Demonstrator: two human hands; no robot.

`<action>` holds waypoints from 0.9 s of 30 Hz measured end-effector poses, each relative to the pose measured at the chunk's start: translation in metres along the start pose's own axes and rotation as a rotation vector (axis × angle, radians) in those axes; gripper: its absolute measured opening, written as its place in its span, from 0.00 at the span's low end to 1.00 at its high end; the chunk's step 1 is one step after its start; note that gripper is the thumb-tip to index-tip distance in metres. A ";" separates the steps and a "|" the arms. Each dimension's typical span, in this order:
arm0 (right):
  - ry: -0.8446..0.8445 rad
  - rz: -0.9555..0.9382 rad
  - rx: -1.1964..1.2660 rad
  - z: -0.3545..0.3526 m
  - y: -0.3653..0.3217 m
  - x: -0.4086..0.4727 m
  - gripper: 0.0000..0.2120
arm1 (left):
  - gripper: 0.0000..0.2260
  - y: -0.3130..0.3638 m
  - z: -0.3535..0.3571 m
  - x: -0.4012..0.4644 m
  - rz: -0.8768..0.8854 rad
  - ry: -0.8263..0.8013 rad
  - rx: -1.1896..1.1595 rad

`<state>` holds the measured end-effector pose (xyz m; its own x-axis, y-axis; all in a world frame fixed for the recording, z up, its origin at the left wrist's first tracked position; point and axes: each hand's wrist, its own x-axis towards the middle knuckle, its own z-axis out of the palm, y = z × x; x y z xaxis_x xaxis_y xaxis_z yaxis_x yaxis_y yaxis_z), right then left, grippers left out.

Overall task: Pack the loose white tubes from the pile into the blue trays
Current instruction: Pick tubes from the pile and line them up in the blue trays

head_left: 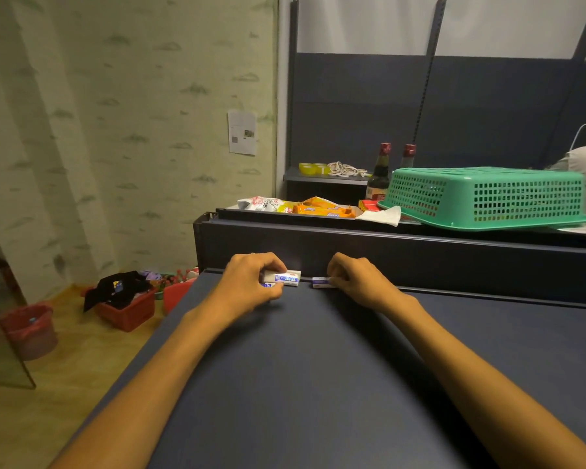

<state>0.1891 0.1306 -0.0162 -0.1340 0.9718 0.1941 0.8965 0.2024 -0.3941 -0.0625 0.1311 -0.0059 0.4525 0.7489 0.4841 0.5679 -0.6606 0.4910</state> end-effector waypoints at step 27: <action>0.319 -0.010 0.510 -0.018 -0.044 -0.113 0.14 | 0.12 0.026 -0.010 -0.060 0.177 0.089 -0.064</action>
<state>0.1721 0.0093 -0.0045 0.0625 0.9012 0.4289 0.5695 0.3207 -0.7568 -0.0815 0.0681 -0.0149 0.4769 0.6154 0.6276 0.4389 -0.7854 0.4366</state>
